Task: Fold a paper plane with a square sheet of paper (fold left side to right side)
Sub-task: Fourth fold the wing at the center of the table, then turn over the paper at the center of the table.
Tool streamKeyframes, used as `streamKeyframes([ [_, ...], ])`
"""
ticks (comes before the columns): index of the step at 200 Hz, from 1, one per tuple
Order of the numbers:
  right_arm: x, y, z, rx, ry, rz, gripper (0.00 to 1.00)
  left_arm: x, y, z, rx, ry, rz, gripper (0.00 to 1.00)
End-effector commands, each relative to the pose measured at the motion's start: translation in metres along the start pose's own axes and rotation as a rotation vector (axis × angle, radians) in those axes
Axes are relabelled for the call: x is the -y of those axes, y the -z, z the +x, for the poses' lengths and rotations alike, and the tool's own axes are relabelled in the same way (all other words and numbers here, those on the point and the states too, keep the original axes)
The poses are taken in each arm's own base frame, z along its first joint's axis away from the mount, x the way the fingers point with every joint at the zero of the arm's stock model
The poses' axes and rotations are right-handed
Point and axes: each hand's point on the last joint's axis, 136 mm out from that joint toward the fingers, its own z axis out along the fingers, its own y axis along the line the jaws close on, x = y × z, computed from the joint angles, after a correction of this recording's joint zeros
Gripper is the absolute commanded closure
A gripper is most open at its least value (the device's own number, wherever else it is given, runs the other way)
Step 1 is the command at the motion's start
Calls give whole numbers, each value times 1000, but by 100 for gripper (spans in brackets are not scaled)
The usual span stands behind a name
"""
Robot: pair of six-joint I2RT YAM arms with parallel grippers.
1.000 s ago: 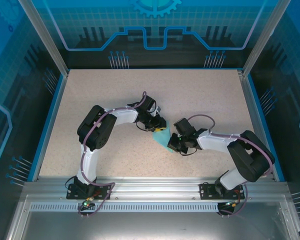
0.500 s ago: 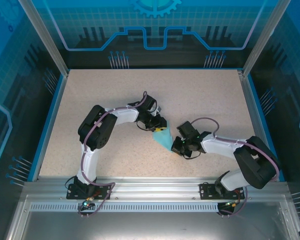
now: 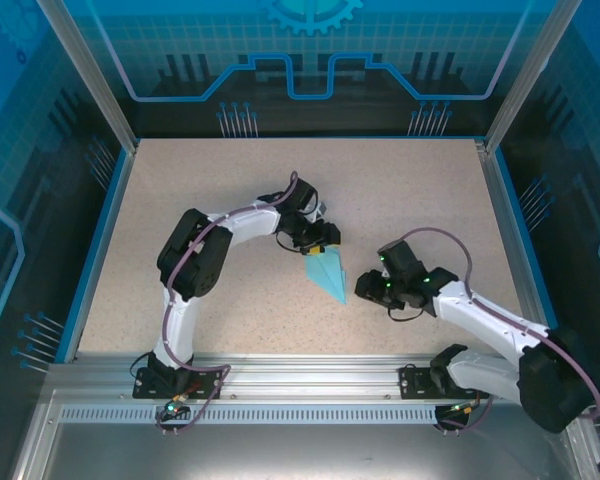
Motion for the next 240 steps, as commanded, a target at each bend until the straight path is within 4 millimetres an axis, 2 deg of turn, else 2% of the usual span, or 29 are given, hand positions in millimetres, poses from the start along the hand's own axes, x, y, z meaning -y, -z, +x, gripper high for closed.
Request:
streamKeyframes([
  [1,7,13,-13,21,199,19,47,28,48,-8,68,-62,24,36],
  [12,8,17,-18,32,271,24,39,28,62,-9,107,-64,24,34],
  [29,10,21,-23,56,328,13,28,16,74,-4,145,-34,13,32],
  [40,8,22,-24,75,346,-23,20,7,73,3,153,-11,16,32],
  [56,2,23,-25,105,344,-96,1,-1,64,12,138,21,50,33],
  [95,-9,26,-26,134,334,-203,0,2,31,18,87,49,135,40],
  [134,-6,27,-24,127,330,-196,0,6,4,15,38,47,138,46],
  [154,-4,28,-24,132,324,-194,1,3,-6,14,25,61,144,54],
  [190,-9,30,-25,126,295,-269,1,6,-9,12,28,57,171,77],
  [240,-11,40,-37,142,243,-371,0,13,1,10,51,16,174,94],
])
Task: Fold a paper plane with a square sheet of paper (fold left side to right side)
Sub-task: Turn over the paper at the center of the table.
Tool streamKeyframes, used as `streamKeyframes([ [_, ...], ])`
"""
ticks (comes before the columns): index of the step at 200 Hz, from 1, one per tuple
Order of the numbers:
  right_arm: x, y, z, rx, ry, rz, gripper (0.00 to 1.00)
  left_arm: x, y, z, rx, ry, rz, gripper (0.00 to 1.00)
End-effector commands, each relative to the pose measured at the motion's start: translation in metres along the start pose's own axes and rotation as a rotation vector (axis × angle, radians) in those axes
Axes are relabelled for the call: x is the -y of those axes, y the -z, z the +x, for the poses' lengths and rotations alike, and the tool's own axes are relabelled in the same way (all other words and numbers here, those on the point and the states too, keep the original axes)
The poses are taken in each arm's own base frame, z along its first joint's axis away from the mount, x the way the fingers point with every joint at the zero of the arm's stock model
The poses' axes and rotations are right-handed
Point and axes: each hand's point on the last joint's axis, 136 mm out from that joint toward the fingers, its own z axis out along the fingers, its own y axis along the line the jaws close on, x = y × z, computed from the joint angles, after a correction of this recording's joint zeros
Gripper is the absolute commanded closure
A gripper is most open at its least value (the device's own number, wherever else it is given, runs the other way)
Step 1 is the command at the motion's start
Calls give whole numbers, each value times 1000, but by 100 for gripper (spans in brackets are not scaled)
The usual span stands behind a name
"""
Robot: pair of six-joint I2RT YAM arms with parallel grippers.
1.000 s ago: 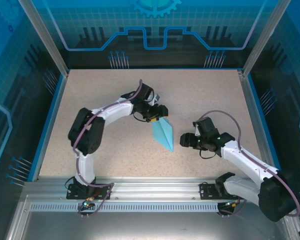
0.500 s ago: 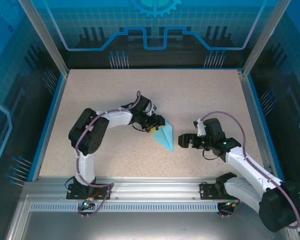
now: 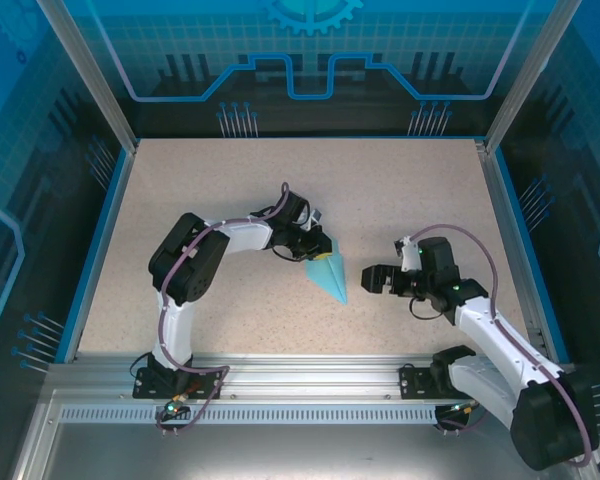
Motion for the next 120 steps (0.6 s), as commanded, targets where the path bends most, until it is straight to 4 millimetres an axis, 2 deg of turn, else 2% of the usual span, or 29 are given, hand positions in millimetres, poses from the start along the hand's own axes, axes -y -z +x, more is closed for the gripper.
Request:
streamKeyframes([
  [1,-8,5,-9,29,-8,-93,1,20,8,-5,14,-51,42,94],
  [36,1,12,-25,84,-64,-109,1,30,14,-6,31,-73,72,100],
  [61,7,19,-37,128,-62,-106,0,44,24,-9,54,-114,93,100],
  [92,7,30,-59,210,-108,-185,1,65,52,-15,104,-177,125,100],
  [120,3,32,-75,253,-108,-225,1,75,80,-21,158,-225,114,100],
])
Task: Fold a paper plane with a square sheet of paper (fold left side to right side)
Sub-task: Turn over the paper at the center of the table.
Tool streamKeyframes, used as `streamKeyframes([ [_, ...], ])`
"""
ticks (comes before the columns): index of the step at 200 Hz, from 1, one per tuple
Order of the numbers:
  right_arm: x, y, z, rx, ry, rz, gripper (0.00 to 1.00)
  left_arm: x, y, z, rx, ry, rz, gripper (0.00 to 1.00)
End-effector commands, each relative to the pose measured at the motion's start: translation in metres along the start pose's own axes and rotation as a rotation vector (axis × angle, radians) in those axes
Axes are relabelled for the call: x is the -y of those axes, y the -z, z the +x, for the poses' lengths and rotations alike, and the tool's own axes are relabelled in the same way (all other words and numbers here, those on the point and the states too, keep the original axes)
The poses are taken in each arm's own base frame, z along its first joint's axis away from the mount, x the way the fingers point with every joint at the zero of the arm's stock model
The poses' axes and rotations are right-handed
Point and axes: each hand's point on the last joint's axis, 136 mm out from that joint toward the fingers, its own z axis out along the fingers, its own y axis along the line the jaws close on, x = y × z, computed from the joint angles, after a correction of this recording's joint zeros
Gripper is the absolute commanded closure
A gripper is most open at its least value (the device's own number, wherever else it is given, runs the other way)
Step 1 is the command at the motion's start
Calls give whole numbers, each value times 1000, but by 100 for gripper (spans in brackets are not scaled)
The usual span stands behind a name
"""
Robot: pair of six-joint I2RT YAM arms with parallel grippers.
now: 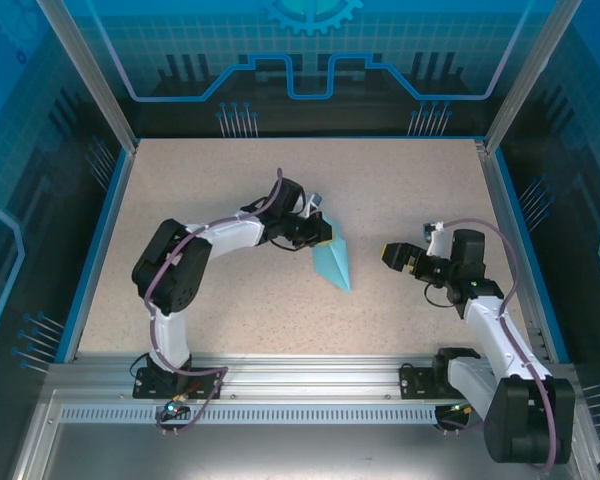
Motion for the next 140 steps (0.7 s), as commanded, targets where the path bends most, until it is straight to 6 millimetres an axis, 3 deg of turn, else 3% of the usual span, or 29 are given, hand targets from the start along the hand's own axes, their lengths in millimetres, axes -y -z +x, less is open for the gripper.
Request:
streamKeyframes([
  [1,-15,-1,-17,43,9,-98,1,25,33,-15,62,-95,23,100],
  [36,-27,0,-36,83,49,-136,1,39,51,-21,109,-148,42,100],
  [80,-52,8,-53,126,146,-214,0,77,73,-31,186,-251,128,100],
  [102,-67,5,-49,58,177,-308,1,102,90,-35,235,-325,175,100],
  [140,-97,0,-40,3,267,-448,1,125,107,-36,294,-399,253,100],
])
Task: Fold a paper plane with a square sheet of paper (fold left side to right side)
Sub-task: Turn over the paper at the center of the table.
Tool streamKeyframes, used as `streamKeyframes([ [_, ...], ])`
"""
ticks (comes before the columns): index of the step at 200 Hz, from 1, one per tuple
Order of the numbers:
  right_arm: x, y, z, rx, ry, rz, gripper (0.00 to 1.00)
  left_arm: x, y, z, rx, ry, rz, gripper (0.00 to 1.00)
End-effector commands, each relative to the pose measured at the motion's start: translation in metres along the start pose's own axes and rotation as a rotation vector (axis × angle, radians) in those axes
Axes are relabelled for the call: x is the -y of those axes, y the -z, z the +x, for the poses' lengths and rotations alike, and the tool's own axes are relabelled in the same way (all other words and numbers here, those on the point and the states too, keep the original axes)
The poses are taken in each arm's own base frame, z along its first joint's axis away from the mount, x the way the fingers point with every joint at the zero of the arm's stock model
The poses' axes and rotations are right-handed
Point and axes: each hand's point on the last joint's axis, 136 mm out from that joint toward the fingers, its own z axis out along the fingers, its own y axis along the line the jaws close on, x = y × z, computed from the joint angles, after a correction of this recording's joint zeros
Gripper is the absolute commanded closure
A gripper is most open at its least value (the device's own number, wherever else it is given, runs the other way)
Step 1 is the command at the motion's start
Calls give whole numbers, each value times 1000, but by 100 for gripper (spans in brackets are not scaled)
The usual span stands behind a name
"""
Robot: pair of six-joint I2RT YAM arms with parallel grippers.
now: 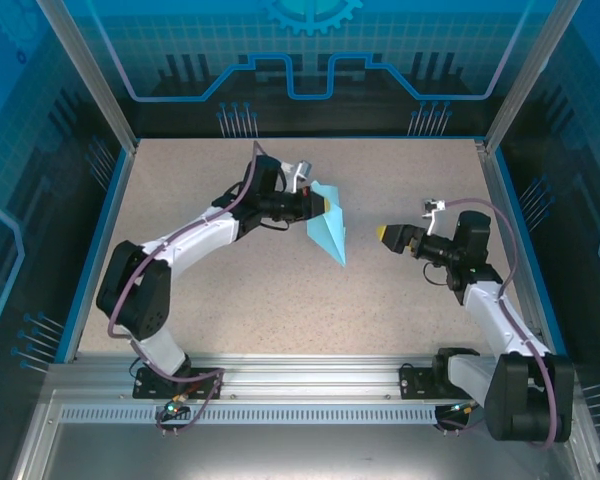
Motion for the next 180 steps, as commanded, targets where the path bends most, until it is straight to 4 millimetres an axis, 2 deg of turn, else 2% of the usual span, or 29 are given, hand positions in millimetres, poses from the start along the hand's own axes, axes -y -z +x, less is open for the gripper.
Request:
streamKeyframes([
  [1,-38,-7,-3,-41,121,-154,1,34,15,-17,82,-123,97,100],
  [29,-62,-16,-1,-75,181,-235,0,48,23,-15,102,-156,162,100],
  [116,-89,-63,13,-209,154,-349,2,81,44,-5,83,-223,269,100],
  [144,-89,-69,13,-216,127,-353,11,83,46,-2,73,-226,280,100],
  [180,-94,-70,15,-227,123,-366,38,80,42,1,57,-216,278,100],
])
